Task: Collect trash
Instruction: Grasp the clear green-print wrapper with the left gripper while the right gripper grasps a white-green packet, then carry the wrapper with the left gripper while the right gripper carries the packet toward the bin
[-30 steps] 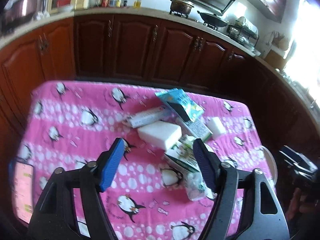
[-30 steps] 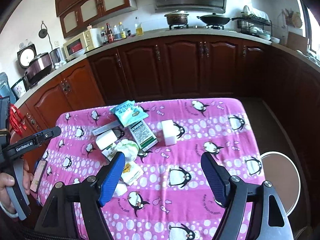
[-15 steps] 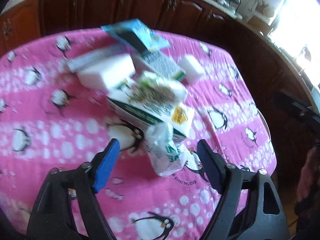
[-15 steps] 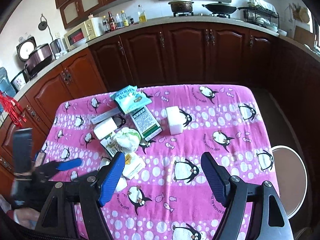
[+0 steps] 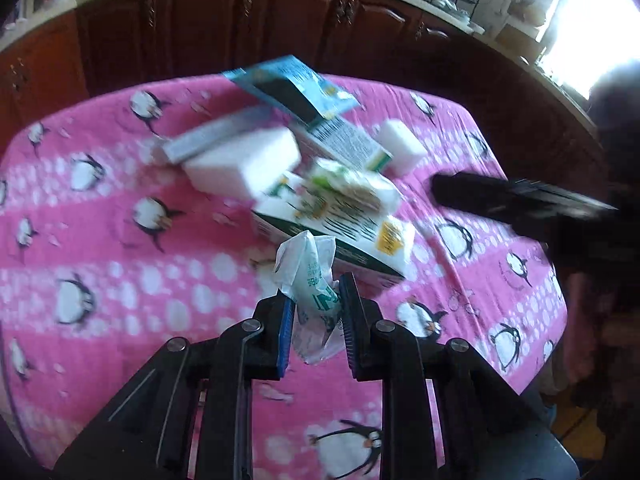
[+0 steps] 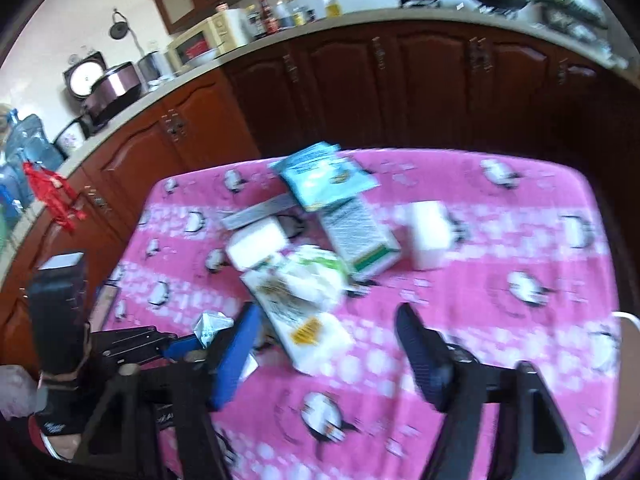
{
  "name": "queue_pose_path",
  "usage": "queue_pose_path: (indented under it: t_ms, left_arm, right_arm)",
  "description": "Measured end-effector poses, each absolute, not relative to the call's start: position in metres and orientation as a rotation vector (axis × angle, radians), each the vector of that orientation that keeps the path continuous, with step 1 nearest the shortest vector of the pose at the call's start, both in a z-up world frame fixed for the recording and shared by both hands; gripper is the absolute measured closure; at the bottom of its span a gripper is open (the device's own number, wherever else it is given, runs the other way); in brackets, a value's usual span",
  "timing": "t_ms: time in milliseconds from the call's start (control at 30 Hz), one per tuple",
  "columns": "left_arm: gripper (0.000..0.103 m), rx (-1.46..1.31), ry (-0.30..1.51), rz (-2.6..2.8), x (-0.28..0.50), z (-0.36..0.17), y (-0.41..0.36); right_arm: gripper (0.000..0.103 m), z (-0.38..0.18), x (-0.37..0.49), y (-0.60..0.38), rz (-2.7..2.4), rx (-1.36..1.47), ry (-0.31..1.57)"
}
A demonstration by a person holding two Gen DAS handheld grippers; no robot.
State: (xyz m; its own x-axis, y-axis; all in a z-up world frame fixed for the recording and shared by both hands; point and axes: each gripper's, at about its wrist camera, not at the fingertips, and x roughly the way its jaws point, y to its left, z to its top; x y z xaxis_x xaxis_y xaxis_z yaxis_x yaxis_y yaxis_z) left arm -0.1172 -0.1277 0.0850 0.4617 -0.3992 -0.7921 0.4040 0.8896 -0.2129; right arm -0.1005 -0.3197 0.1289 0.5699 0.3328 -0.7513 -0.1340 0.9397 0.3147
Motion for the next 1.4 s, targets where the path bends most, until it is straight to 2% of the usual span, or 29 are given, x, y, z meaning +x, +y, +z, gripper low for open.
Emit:
queue_pose_path:
  t_ms: [133, 367, 400, 467, 567, 633, 933, 1400]
  left_arm:
    - [0.084, -0.011, 0.964, -0.450, -0.112, 0.089, -0.111]
    - [0.084, -0.034, 0.975, -0.408, -0.108, 0.086, -0.086]
    - [0.084, -0.037, 0.977, -0.405, -0.107, 0.085, -0.086]
    - [0.084, -0.041, 0.979, -0.406, -0.108, 0.085, -0.087]
    - [0.084, -0.038, 0.974, -0.412, -0.109, 0.086, -0.092]
    - [0.084, -0.037, 0.971, -0.419, -0.109, 0.088, -0.097]
    - [0.084, -0.022, 0.912, -0.456, -0.113, 0.112, -0.125]
    - [0.084, 0.101, 0.781, -0.521, -0.138, 0.158, -0.197]
  right_arm:
    - [0.046, 0.109, -0.071, -0.294, 0.339, 0.218, 0.974]
    - [0.047, 0.089, -0.051, -0.262, 0.380, 0.012, 0.988]
    - [0.049, 0.085, -0.048, -0.261, 0.377, -0.010, 0.995]
    - [0.073, 0.079, -0.042, -0.263, 0.364, -0.029, 1.004]
    - [0.084, 0.080, -0.042, -0.274, 0.347, -0.003, 0.993]
    - [0.087, 0.088, -0.048, -0.281, 0.340, 0.014, 0.967]
    - [0.087, 0.136, -0.104, -0.321, 0.307, 0.156, 0.857]
    - [0.087, 0.187, -0.173, -0.380, 0.174, 0.170, 0.753]
